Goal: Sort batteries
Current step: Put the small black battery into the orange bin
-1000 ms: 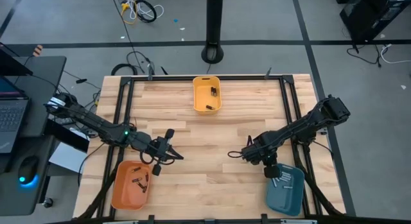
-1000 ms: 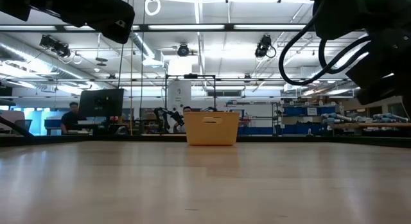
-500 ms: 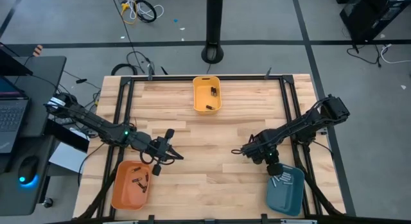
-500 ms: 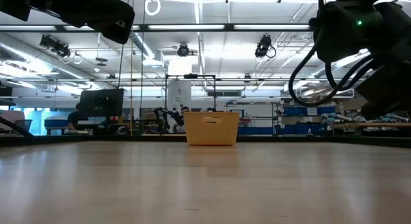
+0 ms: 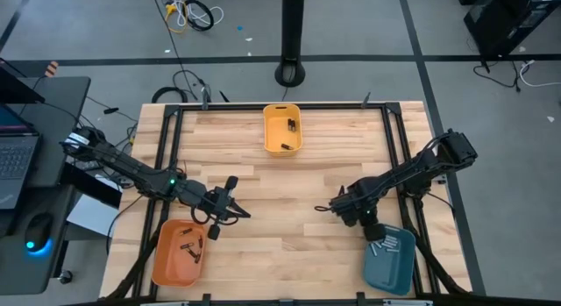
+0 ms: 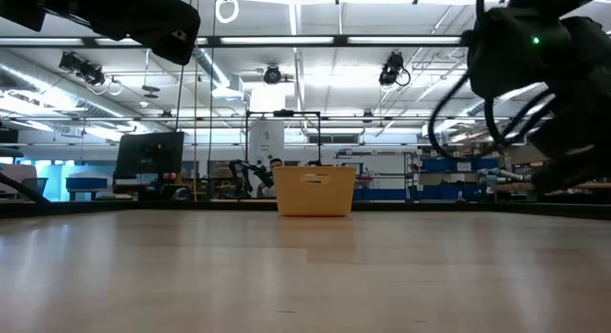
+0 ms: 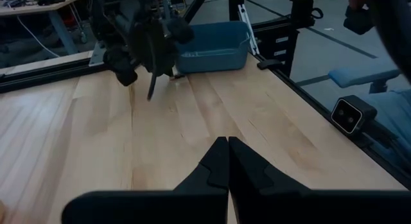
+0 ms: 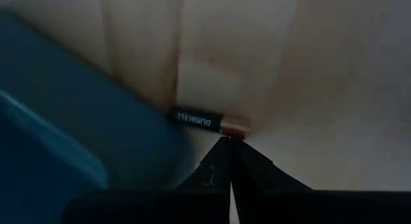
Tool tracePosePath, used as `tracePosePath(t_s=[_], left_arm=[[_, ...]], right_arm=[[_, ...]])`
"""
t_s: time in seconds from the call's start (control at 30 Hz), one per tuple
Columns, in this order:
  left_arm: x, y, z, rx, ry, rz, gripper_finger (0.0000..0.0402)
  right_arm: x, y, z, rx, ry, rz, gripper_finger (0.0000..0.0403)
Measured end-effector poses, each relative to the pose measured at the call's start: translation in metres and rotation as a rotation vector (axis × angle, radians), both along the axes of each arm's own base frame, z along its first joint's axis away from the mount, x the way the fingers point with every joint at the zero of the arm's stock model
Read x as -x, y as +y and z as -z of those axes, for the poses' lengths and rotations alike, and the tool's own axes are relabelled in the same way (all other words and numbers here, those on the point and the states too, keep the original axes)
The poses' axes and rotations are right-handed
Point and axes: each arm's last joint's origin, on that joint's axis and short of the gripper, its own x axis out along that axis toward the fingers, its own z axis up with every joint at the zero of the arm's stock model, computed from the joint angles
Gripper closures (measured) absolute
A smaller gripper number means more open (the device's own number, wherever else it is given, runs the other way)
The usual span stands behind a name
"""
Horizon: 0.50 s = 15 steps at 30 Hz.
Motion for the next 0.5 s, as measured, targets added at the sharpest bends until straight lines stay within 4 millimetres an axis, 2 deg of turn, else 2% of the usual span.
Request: tracePosePath(t_s=[0.17, 0.3, 0.4, 0.5], left_arm=[[0.000, 0.000, 0.000, -0.004, -0.005, -0.012, 0.0396], [0.000, 0.000, 0.000, -0.004, -0.007, -0.013, 0.0396], [0.000, 0.000, 0.000, -0.002, -0.006, -0.013, 0.0396], [0.000, 0.000, 0.000, -0.002, -0.006, -0.013, 0.0396]], right_arm=[[-0.019, -0.003, -0.013, 0.086, -0.104, 0.045, 0.0391], [-0.034, -0.003, -0.035, 0.098, -0.188, 0.085, 0.0390], [-0.041, -0.001, -0.048, 0.085, -0.183, 0.217, 0.0384], [-0.042, 0.003, -0.048, 0.080, -0.099, 0.424, 0.0368]])
